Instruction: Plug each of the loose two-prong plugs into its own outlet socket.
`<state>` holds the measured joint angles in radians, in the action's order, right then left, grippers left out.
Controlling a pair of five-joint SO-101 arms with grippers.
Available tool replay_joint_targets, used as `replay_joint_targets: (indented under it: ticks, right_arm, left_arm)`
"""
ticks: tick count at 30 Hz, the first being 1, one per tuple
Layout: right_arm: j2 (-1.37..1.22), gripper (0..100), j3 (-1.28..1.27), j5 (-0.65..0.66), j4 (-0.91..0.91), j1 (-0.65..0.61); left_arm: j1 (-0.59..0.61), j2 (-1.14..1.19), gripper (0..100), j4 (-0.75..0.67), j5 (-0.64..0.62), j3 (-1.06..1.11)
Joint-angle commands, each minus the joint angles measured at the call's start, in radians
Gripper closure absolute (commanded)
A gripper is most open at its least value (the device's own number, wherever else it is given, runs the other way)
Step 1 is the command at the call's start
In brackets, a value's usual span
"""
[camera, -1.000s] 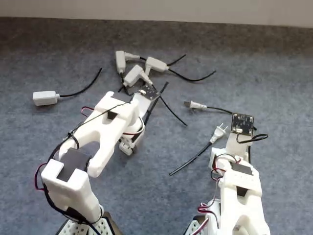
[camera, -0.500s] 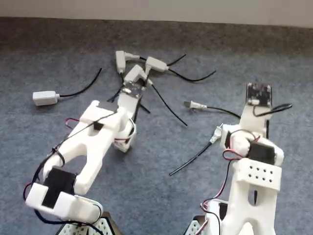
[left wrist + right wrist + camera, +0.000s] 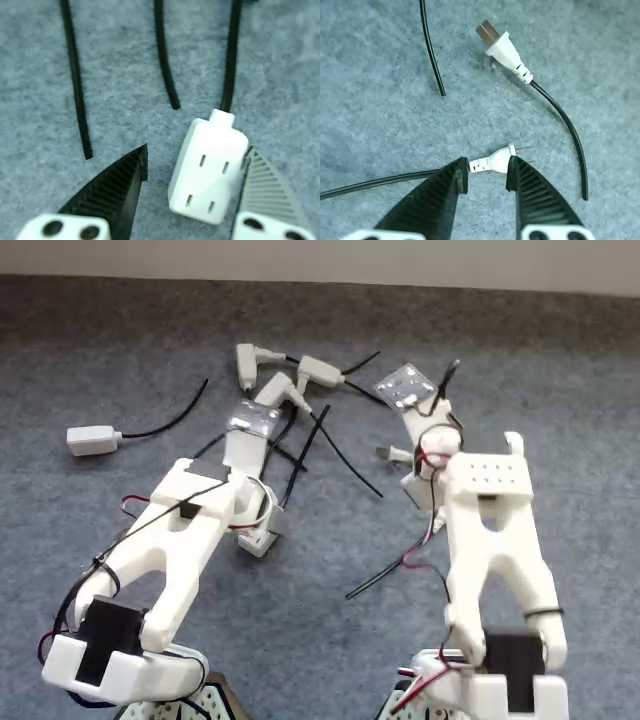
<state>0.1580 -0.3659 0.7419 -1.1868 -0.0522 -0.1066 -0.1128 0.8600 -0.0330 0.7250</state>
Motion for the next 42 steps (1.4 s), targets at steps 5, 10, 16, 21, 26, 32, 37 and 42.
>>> replay_joint_targets:
  ticks: [5, 10, 16, 21, 26, 32, 37, 42]
  right_arm:
    - [-0.214, 86.0, 0.211, 0.293, -0.019, -0.008]
    - [-0.348, 86.0, 0.374, 0.397, -0.019, 0.004]
    - [-0.544, 86.0, 0.565, 0.463, -0.022, 0.007]
    - [-0.664, 86.0, 0.699, 0.465, -0.025, 0.005]
    - [-0.739, 86.0, 0.805, 0.465, -0.027, -0.012]
    - [-0.791, 86.0, 0.843, 0.466, -0.027, -0.021]
    - [-0.789, 86.0, 0.905, 0.466, -0.082, -0.016]
    - [-0.792, 86.0, 1.067, 0.522, -0.292, -0.036]
  left_arm:
    - [0.116, -0.105, 71, -0.034, -0.046, 0.004]
    - [0.117, -0.133, 71, -0.034, -0.046, 0.021]
    - [0.039, -0.136, 71, -0.028, -0.043, 0.036]
    - [0.002, -0.137, 71, -0.031, 0.051, 0.054]
    - [-0.008, -0.197, 71, -0.031, 0.041, 0.067]
    - [-0.039, -0.312, 71, -0.133, 0.044, 0.186]
    - [-0.035, -0.429, 71, -0.224, 0.046, 0.300]
    - [0.008, -0.490, 71, -0.284, 0.043, 0.351]
